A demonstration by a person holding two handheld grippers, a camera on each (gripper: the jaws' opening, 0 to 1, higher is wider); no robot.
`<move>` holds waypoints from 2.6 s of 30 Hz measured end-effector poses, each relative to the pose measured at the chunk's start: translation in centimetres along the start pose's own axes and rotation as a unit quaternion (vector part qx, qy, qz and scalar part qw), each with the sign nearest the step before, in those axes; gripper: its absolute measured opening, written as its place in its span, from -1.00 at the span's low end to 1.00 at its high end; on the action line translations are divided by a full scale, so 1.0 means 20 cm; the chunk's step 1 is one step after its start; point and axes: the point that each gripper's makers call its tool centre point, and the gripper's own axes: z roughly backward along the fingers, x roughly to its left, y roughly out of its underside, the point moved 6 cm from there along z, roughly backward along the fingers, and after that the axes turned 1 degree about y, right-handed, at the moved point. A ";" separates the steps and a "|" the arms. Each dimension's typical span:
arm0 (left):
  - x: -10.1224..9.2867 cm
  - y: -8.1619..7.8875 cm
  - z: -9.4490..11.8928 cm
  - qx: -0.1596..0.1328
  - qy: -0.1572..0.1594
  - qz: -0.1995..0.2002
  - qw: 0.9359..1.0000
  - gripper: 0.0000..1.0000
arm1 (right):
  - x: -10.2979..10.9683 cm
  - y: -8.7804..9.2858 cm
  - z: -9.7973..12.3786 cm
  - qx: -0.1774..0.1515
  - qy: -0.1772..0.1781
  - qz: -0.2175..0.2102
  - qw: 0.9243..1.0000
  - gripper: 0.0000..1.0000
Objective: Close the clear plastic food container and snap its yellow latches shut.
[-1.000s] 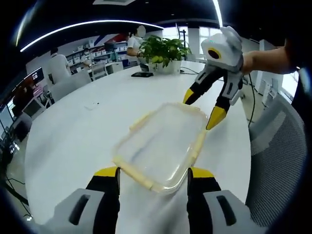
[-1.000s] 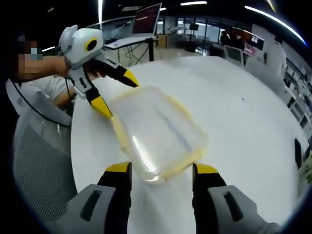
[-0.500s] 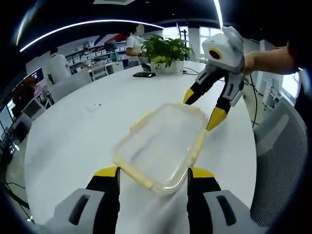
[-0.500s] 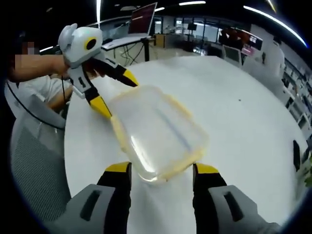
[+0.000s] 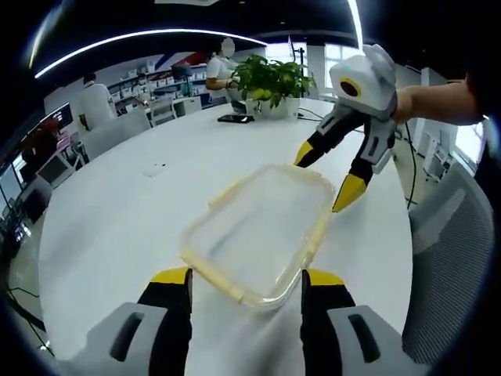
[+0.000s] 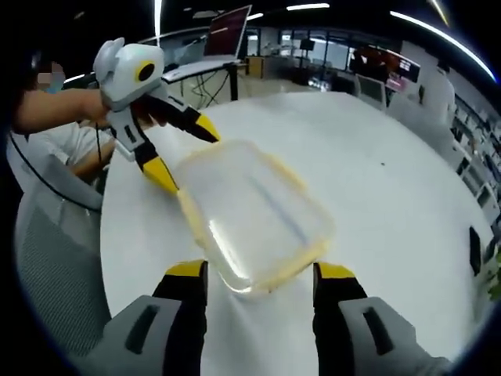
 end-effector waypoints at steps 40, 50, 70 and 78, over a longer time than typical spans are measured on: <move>-0.36 0.17 0.51 -0.075 -0.061 0.067 0.993 0.73 | 0.29 0.34 0.44 -0.112 0.089 -0.079 0.987 0.61; -0.38 0.19 0.59 -0.093 -0.080 0.075 0.990 0.89 | 0.36 0.42 0.51 -0.117 0.095 -0.085 0.985 0.75; -0.40 0.24 0.61 -0.096 -0.090 0.077 0.988 0.97 | 0.38 0.44 0.54 -0.126 0.107 -0.077 0.983 0.99; -0.39 0.24 0.61 -0.097 -0.092 0.072 0.988 0.97 | 0.38 0.44 0.54 -0.126 0.104 -0.072 0.984 0.99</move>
